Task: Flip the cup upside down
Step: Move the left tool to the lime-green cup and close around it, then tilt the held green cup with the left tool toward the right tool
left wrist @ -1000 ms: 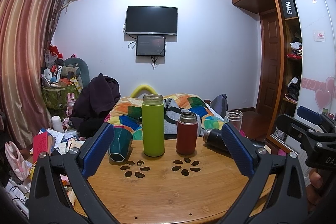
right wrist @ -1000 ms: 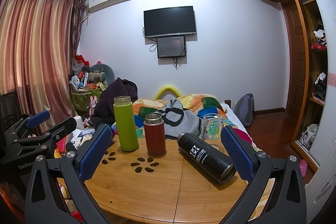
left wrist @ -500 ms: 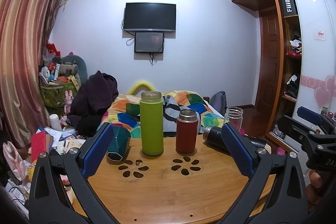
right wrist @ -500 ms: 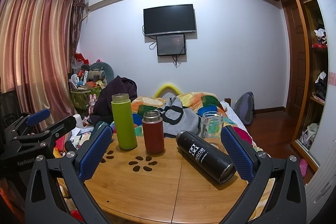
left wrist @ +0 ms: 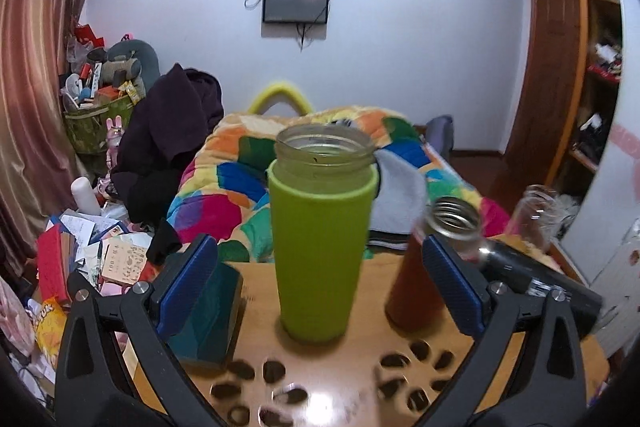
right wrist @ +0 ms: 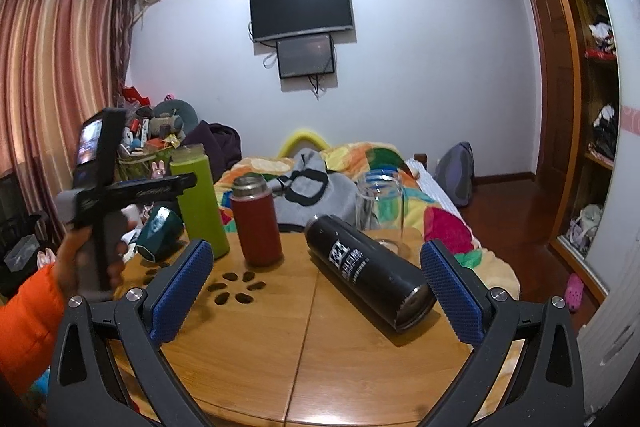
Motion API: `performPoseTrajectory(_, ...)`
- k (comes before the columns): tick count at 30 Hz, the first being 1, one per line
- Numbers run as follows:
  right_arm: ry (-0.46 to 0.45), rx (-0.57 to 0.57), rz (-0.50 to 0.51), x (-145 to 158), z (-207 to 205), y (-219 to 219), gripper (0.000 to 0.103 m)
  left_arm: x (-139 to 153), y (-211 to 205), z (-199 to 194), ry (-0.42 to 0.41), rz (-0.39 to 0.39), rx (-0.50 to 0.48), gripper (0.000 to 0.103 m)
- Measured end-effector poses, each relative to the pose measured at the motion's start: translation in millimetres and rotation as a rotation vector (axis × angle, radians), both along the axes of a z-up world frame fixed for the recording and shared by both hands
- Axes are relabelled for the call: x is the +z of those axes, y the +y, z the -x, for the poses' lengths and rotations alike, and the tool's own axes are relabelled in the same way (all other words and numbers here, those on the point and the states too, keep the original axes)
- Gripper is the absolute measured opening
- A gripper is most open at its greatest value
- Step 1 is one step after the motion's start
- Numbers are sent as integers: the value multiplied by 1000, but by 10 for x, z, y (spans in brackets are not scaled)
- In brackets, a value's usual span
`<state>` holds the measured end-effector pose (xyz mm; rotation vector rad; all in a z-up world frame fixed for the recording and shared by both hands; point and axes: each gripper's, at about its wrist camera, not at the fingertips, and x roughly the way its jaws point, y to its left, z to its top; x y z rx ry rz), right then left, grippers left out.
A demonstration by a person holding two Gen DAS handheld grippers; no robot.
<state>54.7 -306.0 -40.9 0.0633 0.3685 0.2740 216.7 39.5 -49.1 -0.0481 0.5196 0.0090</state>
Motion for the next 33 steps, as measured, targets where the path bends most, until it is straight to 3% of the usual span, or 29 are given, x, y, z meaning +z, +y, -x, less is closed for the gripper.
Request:
performPoseTrajectory(2, 17, -2, -3, -50, -44, -29, 103, -59, -33, -111, 18, -9, 3, 102)
performPoseTrajectory(4, 35, -3, -6, -89, -82, -62, 103, -93, -58, -212, 35, -8, 4, 83)
performPoseTrajectory(6, 52, -1, -10, -137, -117, -83, 103, -131, -77, -296, 63, -6, 1, 72)
performPoseTrajectory(9, 72, 2, -15, -174, -149, -102, 103, -151, -70, -327, 70, -8, 27, 63)
performPoseTrajectory(20, 79, 9, -23, -162, -132, -80, 103, -20, -87, -140, 125, -3, -49, 63)
performPoseTrajectory(33, 97, 28, 24, -274, 3, 32, 103, 106, -591, 905, 123, -55, -327, 63)
